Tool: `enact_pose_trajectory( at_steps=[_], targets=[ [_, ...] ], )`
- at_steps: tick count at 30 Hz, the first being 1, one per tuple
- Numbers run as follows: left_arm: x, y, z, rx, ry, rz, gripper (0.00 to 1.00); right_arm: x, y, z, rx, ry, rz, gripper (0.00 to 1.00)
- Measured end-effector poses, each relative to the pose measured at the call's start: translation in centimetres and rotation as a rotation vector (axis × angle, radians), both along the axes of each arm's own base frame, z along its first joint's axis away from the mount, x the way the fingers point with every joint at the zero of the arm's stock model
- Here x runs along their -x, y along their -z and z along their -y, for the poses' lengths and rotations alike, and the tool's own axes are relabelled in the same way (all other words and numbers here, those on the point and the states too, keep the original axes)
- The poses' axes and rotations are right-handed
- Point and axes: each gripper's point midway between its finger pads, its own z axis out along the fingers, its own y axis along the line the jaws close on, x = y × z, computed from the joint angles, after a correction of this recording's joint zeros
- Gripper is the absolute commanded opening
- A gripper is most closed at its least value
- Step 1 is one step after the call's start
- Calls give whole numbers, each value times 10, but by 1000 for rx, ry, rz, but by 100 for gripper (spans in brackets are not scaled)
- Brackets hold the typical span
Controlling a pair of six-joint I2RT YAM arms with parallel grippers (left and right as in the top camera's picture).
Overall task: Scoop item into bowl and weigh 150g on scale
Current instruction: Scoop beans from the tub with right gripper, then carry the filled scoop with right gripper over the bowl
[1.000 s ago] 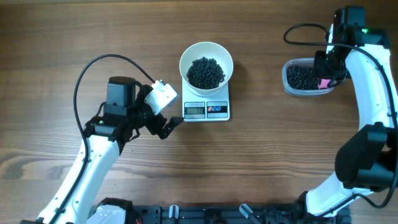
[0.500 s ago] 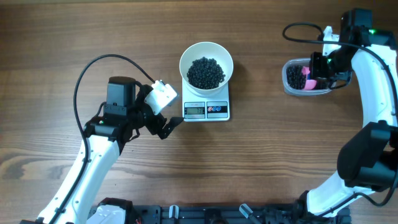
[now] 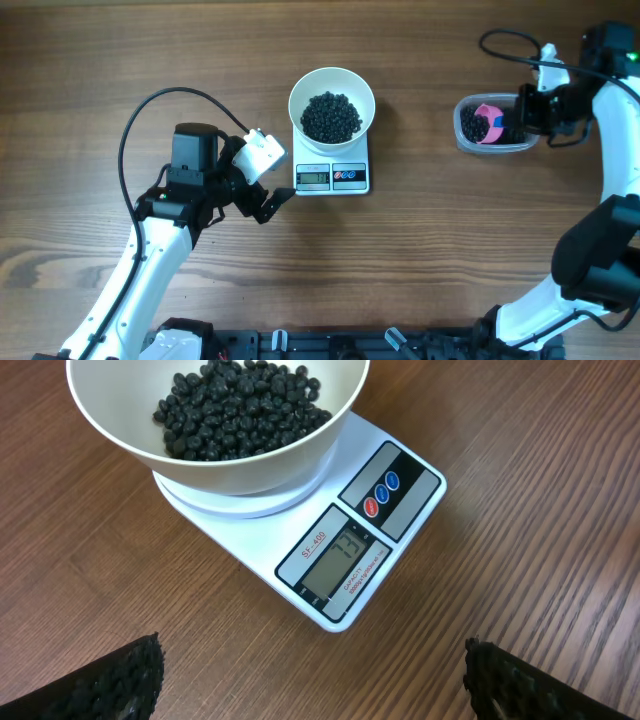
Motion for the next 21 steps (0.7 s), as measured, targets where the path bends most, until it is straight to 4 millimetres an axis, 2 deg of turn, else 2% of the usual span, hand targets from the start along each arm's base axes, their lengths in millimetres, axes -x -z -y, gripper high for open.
enact_pose_trajectory(
  at_steps=[11,14,21],
  targets=[
    [0,0,0,0,0,0,100,15,-17,44,-212,136,70,4],
    [0,0,0,0,0,0,100,16,-28,41,-306,128,117,4],
    [0,0,0,0,0,0,100,12,-51,16,-478,72,196,4]
  ],
)
